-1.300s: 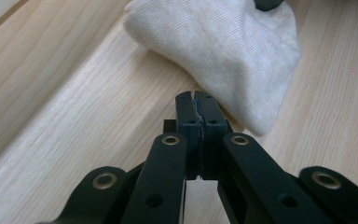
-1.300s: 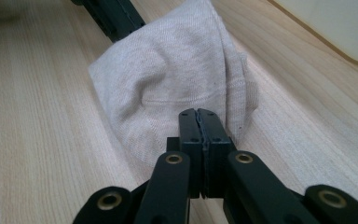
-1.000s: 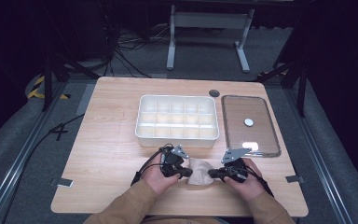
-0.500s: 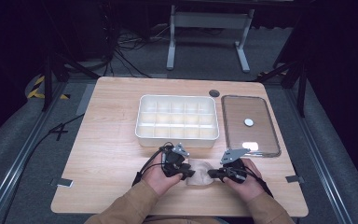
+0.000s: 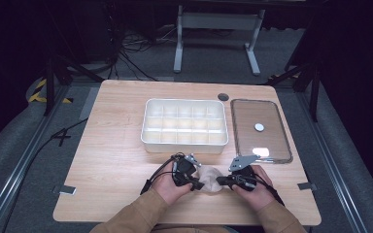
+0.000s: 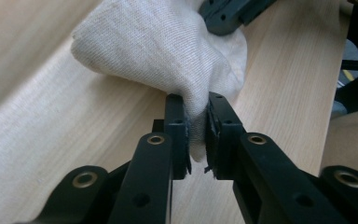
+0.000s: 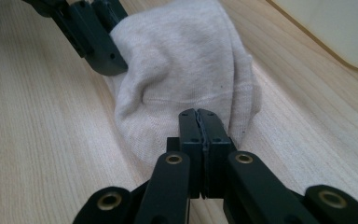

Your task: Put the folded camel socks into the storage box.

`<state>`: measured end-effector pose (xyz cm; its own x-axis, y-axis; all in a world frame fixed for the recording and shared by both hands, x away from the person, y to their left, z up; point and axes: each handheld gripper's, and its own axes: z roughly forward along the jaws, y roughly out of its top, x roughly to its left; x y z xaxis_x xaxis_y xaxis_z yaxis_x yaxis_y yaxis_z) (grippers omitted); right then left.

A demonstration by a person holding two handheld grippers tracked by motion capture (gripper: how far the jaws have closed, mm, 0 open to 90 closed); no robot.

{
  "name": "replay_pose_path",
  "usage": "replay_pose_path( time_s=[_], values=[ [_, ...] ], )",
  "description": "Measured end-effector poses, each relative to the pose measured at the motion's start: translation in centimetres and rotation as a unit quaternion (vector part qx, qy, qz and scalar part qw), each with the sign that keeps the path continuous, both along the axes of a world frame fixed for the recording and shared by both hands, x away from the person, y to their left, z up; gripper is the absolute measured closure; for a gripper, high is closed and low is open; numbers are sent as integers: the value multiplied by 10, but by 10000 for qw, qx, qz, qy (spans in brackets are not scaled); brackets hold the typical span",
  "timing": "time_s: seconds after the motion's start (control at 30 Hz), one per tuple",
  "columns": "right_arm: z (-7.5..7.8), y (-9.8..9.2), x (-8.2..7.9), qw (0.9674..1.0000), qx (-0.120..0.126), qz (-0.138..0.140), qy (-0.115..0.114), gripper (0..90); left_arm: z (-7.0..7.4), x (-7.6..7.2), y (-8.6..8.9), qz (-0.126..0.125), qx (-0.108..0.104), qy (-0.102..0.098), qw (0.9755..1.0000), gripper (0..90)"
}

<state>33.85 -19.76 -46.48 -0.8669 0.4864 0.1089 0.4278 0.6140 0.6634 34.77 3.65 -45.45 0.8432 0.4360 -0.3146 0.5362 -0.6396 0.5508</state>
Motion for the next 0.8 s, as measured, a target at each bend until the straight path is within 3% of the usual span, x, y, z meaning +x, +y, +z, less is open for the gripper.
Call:
replay_pose_path(
  time_s=[0.17,0.3,0.57,0.8],
  values=[
    [0,1,0,10000,-15,6,17,899,10,-4,-5,-94,-172,-461,9987,811],
    [0,2,-1,10000,-46,-22,-7,899,13,-6,-13,-199,-201,-702,9971,808],
    [0,2,-1,10000,-39,-45,-21,899,11,-3,-21,-318,-278,-780,9961,785],
    [3,0,-1,10000,-54,-75,4,895,13,-4,-17,-236,-22,-634,9977,805]
  ],
)
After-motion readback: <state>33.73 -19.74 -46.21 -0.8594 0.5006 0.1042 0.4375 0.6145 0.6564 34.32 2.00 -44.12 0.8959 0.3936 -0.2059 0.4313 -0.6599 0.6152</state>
